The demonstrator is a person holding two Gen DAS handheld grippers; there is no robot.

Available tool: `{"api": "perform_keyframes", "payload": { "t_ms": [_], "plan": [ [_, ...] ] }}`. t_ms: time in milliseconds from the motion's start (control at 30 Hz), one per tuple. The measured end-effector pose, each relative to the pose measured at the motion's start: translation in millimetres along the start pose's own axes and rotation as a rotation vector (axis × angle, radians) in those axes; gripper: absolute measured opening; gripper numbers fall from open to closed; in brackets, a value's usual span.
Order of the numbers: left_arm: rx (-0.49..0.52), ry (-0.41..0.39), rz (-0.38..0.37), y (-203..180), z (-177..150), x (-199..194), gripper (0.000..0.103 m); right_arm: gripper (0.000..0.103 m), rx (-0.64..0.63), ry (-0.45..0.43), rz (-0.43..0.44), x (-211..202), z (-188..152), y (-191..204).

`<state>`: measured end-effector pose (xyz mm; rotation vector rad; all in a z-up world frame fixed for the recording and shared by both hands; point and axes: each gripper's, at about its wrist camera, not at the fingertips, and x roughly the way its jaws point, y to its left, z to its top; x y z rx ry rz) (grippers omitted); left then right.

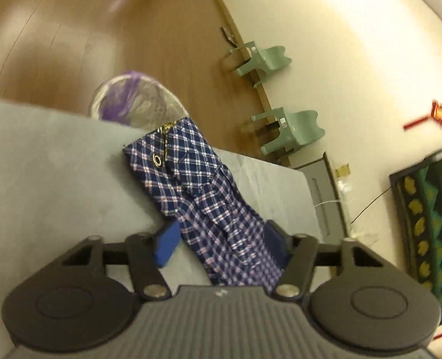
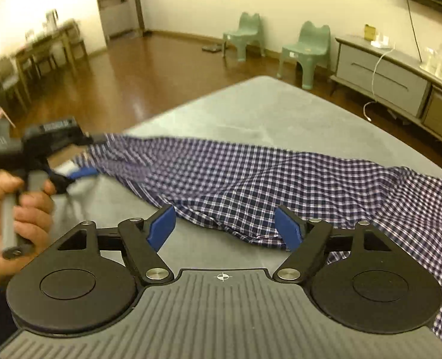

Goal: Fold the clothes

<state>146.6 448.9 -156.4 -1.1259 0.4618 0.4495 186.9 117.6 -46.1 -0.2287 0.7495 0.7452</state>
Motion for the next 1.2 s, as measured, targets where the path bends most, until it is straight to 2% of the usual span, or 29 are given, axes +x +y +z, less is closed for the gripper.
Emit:
{"api": "perform_keyframes", "payload": {
  "t_ms": [33,133,200,267,333,400,433,500,600,633,667,800,867,900,967,1033,1100,1133,1200],
  "plan": [
    [0.025,0.016,0.002,0.2,-1.7,-1.5,0.0,0.076,0.008,0.006,-0.009,6.9,-2.1,0.8],
    [0.131,0.003,-0.054,-5.4,-2.2,-17.7,0.0,0.076,0.125,0.003,0.025,12.8,-7.5,-16.3],
    [0.263,-0.037,-0.123,-22.6,-10.6,-35.0,0.0,0.076,0.229,-0.017,0.073,10.6,-5.6,-31.2],
    [0.45,-0.064,-0.192,-48.9,-30.7,-49.2,0.0,0.077,0.352,-0.057,0.153,5.3,4.3,-45.3],
    [0.627,-0.055,-0.246,-72.2,-58.9,-58.0,0.0,0.081,0.441,-0.096,0.225,-0.7,17.5,-53.5],
    [0.701,-0.035,-0.241,-80.6,-76.9,-61.9,0.0,0.089,0.44,-0.124,0.27,-6.8,36.5,-47.4],
    [0.69,-0.031,-0.223,-79.9,-78.6,-62.5,0.0,0.09,0.396,-0.115,0.267,-7.8,45.7,-37.2],
    [0.574,-0.054,-0.162,-67.5,-64.3,-63.9,0.002,0.091,0.278,-0.08,0.24,-4.0,62.5,-10.6],
    [0.28,-0.129,-0.105,-29.0,-24.0,-75.3,0.022,0.091,0.071,-0.008,0.177,18.1,81.5,40.0],
    [0.19,-0.142,-0.097,-14.8,-9.9,-78.1,0.032,0.091,0.012,0.011,0.168,30.2,84.0,59.6],
    [0.119,-0.142,-0.098,-1.8,1.1,-78.3,0.041,0.092,-0.045,0.027,0.159,42.2,85.9,79.5],
    [-0.125,-0.097,-0.162,45.9,32.5,-69.5,0.056,0.094,-0.288,0.05,0.129,96.3,81.6,159.2],
    [-0.194,-0.043,-0.226,63.0,41.4,-61.8,0.068,0.094,-0.392,0.085,0.109,130.4,72.2,186.8],
    [-0.213,-0.016,-0.248,67.4,43.8,-56.9,0.07,0.093,-0.424,0.106,0.094,145.0,67.1,196.1],
    [-0.225,0.031,-0.279,71.7,46.5,-46.8,0.074,0.091,-0.406,0.11,0.1,154.2,65.9,195.2],
    [-0.202,0.037,-0.287,71.7,47.1,-40.0,0.074,0.087,-0.378,0.109,0.112,160.5,66.1,191.8],
    [-0.181,0.024,-0.282,69.9,48.1,-35.7,0.075,0.06,-0.35,0.108,0.124,166.9,66.2,188.3],
    [-0.177,0.021,-0.284,68.1,47.5,-33.8,0.075,0.051,-0.336,0.107,0.13,170.0,66.3,186.5],
    [-0.17,0.019,-0.287,63.6,44.5,-32.8,0.075,0.0,-0.307,0.106,0.141,176.4,66.5,183.0]
  ]
}}
